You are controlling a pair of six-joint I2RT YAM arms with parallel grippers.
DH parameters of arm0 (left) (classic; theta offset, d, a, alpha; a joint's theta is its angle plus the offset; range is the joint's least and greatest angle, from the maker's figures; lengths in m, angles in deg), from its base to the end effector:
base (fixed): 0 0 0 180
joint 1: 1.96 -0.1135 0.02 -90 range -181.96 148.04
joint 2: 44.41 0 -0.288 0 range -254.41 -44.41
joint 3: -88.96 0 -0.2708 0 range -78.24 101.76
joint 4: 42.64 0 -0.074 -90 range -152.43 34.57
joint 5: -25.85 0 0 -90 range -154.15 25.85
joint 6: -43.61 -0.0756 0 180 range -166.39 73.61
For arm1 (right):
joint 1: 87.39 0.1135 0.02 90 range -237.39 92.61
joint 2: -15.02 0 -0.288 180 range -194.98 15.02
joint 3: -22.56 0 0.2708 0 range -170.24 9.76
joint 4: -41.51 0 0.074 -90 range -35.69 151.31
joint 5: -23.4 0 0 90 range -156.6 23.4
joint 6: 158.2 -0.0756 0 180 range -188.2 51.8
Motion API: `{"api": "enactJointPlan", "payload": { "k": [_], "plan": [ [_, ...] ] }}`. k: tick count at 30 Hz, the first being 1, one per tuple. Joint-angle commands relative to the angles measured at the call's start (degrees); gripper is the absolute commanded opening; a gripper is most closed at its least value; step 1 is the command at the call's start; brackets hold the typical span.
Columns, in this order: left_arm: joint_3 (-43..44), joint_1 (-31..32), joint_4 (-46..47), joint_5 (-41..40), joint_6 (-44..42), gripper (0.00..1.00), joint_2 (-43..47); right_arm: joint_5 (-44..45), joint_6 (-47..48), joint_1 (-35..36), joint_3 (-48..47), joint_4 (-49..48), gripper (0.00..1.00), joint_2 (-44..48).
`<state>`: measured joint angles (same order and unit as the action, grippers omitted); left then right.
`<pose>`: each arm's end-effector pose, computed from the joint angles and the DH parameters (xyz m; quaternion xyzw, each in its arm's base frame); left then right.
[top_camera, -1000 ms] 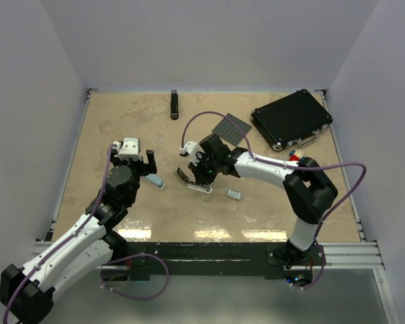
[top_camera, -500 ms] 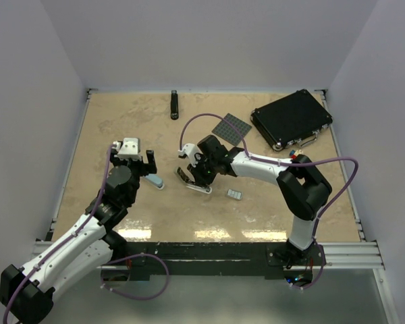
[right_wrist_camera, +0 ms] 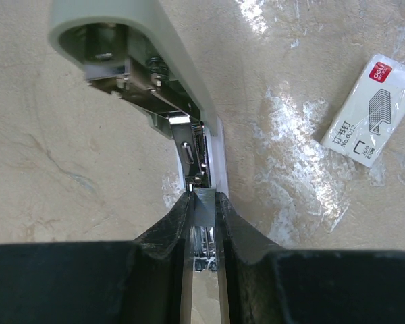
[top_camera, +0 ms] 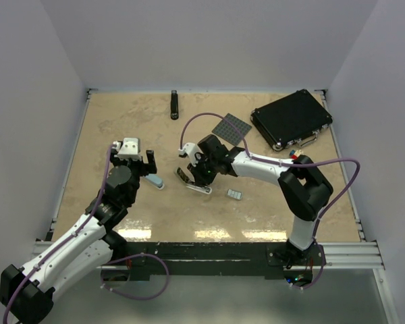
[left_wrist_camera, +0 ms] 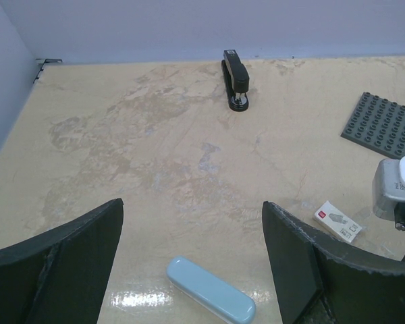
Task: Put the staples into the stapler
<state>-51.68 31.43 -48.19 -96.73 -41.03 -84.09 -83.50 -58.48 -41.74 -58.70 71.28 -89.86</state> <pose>0.1945 -0.0794 0.2818 -0.0098 0.7369 -0.0169 0.6757 0.2844 0.3224 0.1659 -0.4772 0.8101 0.2285 0.2525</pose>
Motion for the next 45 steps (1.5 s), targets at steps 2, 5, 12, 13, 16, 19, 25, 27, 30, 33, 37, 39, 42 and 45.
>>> {"api": "enactJointPlan", "payload": {
  "k": [2, 5, 12, 13, 16, 19, 25, 27, 30, 33, 37, 39, 42, 45],
  "plan": [
    [0.2, -0.4, 2.5, 0.2, 0.5, 0.88, 0.1, -2.2, -2.9, 0.2, -1.1, 0.4, 0.07, 3.5],
    [0.2, -0.4, 2.5, 0.2, 0.4, 0.88, 0.2, -2.6, -3.9, 0.2, -1.0, 0.5, 0.07, 3.3],
    [0.3, -0.5, 2.7, 0.2, 0.4, 0.88, 0.0, -2.1, -4.0, 0.2, -0.1, -0.4, 0.06, 3.4],
    [0.2, -0.4, 2.6, 0.2, 0.3, 0.88, -0.1, -2.0, -3.8, 0.2, -0.1, -0.4, 0.06, 3.2],
    [0.2, -0.5, 2.6, 0.2, 0.4, 0.88, 0.0, -1.5, -3.5, 0.3, -0.1, -0.4, 0.06, 2.5],
    [0.2, -0.4, 2.5, 0.1, 0.4, 0.88, 0.0, -0.6, -2.9, 0.2, -0.1, -0.1, 0.06, 2.1],
    [0.2, -0.4, 2.6, 0.1, 0.3, 0.88, 0.0, 0.7, -1.5, 0.2, -0.5, 0.9, 0.06, 1.3],
    [0.2, -0.5, 2.6, 0.1, 0.3, 0.88, 0.0, 0.3, -1.5, 0.1, -0.7, 1.0, 0.06, 0.9],
    [0.2, -0.4, 2.6, 0.1, 0.3, 0.88, 0.0, 0.0, -1.1, 0.1, -0.5, 1.0, 0.06, 0.8],
    [0.2, -0.4, 2.6, 0.1, 0.3, 0.88, 0.0, -0.2, -0.8, 0.2, -0.4, 1.3, 0.06, 0.4],
    [0.2, -0.5, 2.6, 0.1, 0.3, 0.88, 0.0, -0.6, -0.6, 0.1, -0.4, 1.3, 0.06, 0.1],
    [0.2, -0.4, 2.6, 0.1, 0.3, 0.88, 0.1, -0.8, -0.6, 0.2, -0.4, 1.3, 0.06, -0.1],
    [0.2, -0.5, 2.6, 0.1, 0.3, 0.88, 0.0, -0.9, -0.5, 0.2, -0.4, 1.3, 0.06, -0.3],
    [0.2, -0.5, 2.6, 0.1, 0.3, 0.88, 0.0, -0.9, -0.4, 0.1, -0.3, 1.2, 0.06, -0.7]
  ]
}}
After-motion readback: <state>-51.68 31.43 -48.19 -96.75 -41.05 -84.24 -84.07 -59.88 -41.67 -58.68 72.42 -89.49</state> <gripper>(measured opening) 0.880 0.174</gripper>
